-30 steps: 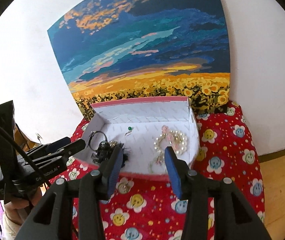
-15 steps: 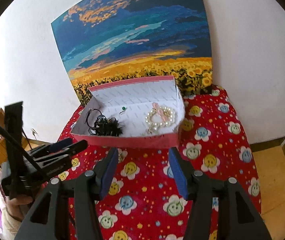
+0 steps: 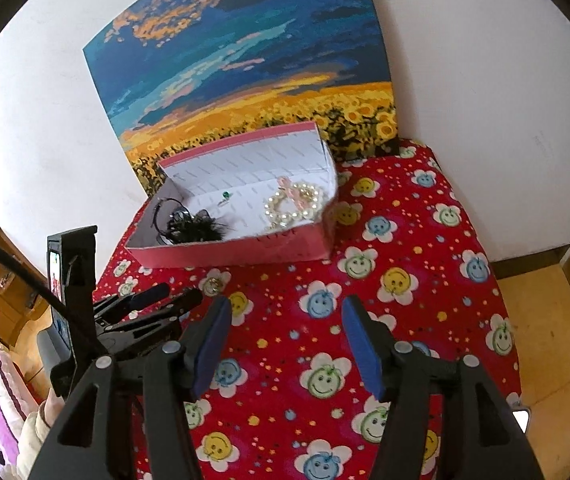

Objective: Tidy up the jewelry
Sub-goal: 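Lift both open tools up out of the pink box, then grasp a small earring with the left tool while the right tool grasps a gold earring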

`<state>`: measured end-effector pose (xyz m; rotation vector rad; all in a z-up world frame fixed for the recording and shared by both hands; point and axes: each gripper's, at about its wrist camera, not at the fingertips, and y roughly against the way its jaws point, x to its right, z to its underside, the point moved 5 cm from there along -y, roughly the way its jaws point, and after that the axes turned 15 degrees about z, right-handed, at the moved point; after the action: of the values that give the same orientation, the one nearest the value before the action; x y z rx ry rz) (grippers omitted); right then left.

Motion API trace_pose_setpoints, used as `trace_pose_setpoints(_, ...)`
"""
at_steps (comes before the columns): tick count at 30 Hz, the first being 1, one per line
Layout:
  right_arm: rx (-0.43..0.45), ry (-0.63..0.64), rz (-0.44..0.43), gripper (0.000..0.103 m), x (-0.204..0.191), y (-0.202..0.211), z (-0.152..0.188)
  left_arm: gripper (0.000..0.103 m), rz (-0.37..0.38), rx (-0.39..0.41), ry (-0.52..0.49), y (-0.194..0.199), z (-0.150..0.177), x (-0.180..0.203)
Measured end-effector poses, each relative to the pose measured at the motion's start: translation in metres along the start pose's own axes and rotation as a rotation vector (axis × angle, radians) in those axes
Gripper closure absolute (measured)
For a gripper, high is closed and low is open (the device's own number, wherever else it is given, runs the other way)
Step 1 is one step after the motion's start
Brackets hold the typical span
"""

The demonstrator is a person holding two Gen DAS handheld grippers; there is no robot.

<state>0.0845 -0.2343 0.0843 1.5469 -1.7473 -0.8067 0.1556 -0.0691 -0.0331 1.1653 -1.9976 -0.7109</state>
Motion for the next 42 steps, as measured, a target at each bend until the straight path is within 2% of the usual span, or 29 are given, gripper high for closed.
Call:
trace_pose_setpoints(3, -0.03, -0.015, -0.014, 0.042, 0.004, -0.006, 0.004, 0.074, 0.002, -0.014, -0.002, -0.006, 0.0, -0.001)
trace_pose_setpoints(8, -0.049, -0.028, -0.019, 0.042, 0.008, -0.012, 0.009, 0.078, -0.007, -0.005, -0.016, -0.008, -0.002, -0.001)
trace_pose_setpoints(10, -0.057, -0.032, -0.023, 0.042, 0.009, -0.015, 0.011, 0.085, -0.019, -0.005, -0.027, -0.009, -0.002, -0.001)
trace_pose_setpoints(12, -0.061, -0.033, -0.022, 0.042, 0.009, -0.017, 0.012, 0.1, -0.022, -0.007, -0.037, -0.01, -0.002, 0.001)
trace_pose_setpoints(13, -0.064, -0.034, -0.022, 0.042, 0.009, -0.018, 0.013, 0.101, -0.015, -0.008, -0.036, -0.01, -0.002, 0.001)
trace_pose_setpoints(19, -0.078, -0.031, -0.023, 0.042, 0.007, -0.021, 0.017, 0.101, 0.029, -0.008, -0.01, -0.004, -0.002, -0.001)
trace_pose_setpoints(29, -0.067, -0.011, -0.021, 0.042, -0.008, -0.018, 0.019, 0.101, 0.016, 0.063, 0.04, 0.036, 0.0, -0.014)
trace_pose_setpoints(37, -0.074, 0.039, -0.047, 0.042, -0.049, -0.025, 0.022, 0.101, -0.036, 0.094, 0.086, 0.058, 0.006, -0.037)
trace_pose_setpoints(42, -0.071, 0.071, -0.081, 0.042, -0.08, -0.035, 0.021, 0.101, -0.031, 0.1, 0.112, 0.064, 0.012, -0.048)
